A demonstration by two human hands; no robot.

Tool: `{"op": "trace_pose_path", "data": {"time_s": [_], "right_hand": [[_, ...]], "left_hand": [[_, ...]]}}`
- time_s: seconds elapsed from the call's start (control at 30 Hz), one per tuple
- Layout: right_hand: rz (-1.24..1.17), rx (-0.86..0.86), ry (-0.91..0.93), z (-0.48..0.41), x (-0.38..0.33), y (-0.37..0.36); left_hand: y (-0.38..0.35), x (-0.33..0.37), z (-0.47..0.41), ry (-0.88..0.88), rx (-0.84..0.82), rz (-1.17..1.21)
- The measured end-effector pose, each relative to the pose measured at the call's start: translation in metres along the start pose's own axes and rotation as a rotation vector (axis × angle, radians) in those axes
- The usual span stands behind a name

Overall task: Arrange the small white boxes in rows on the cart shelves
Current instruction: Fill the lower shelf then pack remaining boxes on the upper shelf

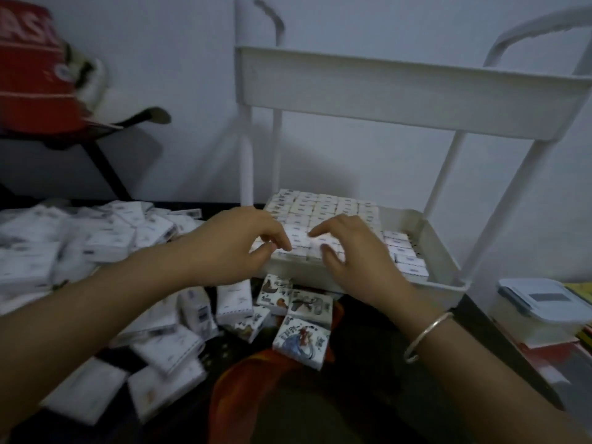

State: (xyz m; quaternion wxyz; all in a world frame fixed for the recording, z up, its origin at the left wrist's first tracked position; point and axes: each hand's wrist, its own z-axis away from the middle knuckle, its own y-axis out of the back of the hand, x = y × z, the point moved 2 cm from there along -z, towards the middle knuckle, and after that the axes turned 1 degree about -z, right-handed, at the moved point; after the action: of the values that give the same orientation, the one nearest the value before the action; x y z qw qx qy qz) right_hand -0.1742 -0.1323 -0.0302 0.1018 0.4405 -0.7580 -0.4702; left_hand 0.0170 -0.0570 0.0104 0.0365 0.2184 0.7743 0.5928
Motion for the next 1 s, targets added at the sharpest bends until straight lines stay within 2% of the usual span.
{"op": "trace_pose_path", "data": {"time_s": [0.13,0.27,0.37,0.47,0.6,0.7,0.8,0.9,1.0], "right_hand": [[-0.115,-0.182,0.037,-0.004,-0.051,-0.041],[-0.152,-0.433,-0.086,-0.012,-0.071,-0.072],[-0.113,-0.540,-0.140,-0.014,-0.072,-0.083],[-0.128,-0.559,-0.176,-0.016,-0.070,-0.086],[-0.229,-0.555,-0.264,-0.016,-0.067,-0.088],[-0.300,-0.489,-0.325,-0.013,-0.063,-0.088],[-0.406,-0.407,-0.372,-0.009,-0.057,-0.086],[-0.602,-0.408,-0.404,-0.004,-0.051,-0.080],[-0.682,-0.382,-0.415,0.001,-0.044,-0.069]], "left_hand": [[0.003,-0.014,0.049,0.076,0.025,-0.038],[0.013,-0.033,0.077,0.157,0.025,-0.012],[0.015,-0.045,0.091,0.157,-0.065,0.019],[0.008,-0.052,0.094,0.112,-0.142,0.029],[-0.003,-0.060,0.087,0.062,-0.124,0.014],[-0.009,-0.067,0.081,0.037,-0.116,0.035],[-0.014,-0.074,0.076,0.064,-0.076,0.057],[-0.019,-0.078,0.069,0.124,-0.007,0.112],[-0.022,-0.077,0.057,0.128,0.026,0.231]]}}
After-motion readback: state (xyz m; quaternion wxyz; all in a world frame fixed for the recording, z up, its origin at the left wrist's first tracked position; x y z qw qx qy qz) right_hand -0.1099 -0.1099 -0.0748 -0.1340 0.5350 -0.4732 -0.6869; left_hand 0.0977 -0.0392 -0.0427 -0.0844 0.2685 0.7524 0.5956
